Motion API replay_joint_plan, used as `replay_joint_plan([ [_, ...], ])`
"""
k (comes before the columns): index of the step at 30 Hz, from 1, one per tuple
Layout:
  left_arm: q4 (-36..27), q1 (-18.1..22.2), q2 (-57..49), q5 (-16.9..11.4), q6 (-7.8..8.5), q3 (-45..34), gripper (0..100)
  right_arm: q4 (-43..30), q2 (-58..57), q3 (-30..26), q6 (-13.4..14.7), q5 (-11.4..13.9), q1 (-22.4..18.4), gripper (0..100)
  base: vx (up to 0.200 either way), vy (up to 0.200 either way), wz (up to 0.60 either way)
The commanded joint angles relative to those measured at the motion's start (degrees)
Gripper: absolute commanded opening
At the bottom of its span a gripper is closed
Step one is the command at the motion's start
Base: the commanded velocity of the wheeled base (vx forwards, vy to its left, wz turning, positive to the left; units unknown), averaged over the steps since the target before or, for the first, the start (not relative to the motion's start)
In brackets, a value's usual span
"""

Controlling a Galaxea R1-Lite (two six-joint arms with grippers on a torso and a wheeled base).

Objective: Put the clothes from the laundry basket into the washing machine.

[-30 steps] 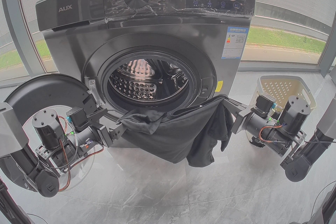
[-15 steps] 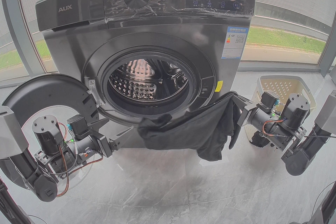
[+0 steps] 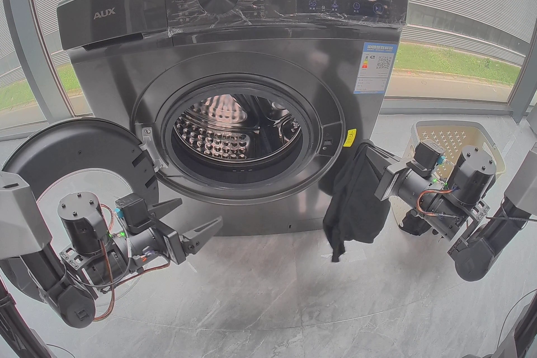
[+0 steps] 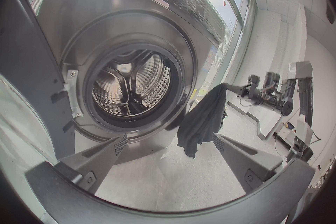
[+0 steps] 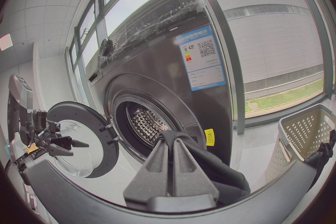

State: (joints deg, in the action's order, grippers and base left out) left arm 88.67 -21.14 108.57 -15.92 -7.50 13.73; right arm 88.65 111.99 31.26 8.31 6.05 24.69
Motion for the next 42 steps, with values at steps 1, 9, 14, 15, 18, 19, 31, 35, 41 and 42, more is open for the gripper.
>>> replay_joint_plan([
  [1,0.0,-2.4,3.9,0.1,1.17,0.2,100,0.0,-2.3,-0.1,0.2,0.1,1.8,0,0.0,0.0,0.0],
  [9,0.2,-3.7,9.6,0.0,1.52,2.4,100,0.0,-2.7,0.4,0.5,-0.1,4.8,0,0.0,0.0,0.0],
  [14,0.2,-4.6,9.6,0.0,1.52,2.8,100,0.0,-2.3,1.4,0.7,-0.4,8.3,0,0.0,0.0,0.0],
  [15,0.2,-4.6,9.6,0.0,1.52,2.9,100,0.0,-2.1,1.6,0.7,-0.5,9.0,0,0.0,0.0,0.0],
  [18,0.1,-4.6,10.2,0.0,1.96,3.1,100,0.0,-2.0,2.2,0.8,-0.6,10.6,0,0.0,0.0,0.0],
  [19,0.2,-4.7,11.0,0.0,2.93,3.7,100,0.0,-2.0,2.5,0.9,-0.8,11.7,0,0.0,0.0,0.0],
  [31,0.2,-6.7,15.3,-3.8,3.54,7.8,100,-0.1,2.2,7.2,1.9,-1.7,13.2,0,0.0,0.0,0.0],
  [35,0.2,-6.6,17.4,-3.8,3.72,8.2,100,0.0,3.6,8.1,1.9,-1.7,14.1,0,0.0,0.0,0.0],
  [41,0.3,-5.6,19.6,-3.8,3.89,10.6,100,0.0,3.7,8.4,1.9,-1.7,15.9,0,0.0,0.0,0.0],
  [42,0.3,-5.5,19.7,-3.8,3.89,10.9,100,0.0,3.7,8.5,1.9,-1.8,16.1,0,0.0,0.0,0.0],
])
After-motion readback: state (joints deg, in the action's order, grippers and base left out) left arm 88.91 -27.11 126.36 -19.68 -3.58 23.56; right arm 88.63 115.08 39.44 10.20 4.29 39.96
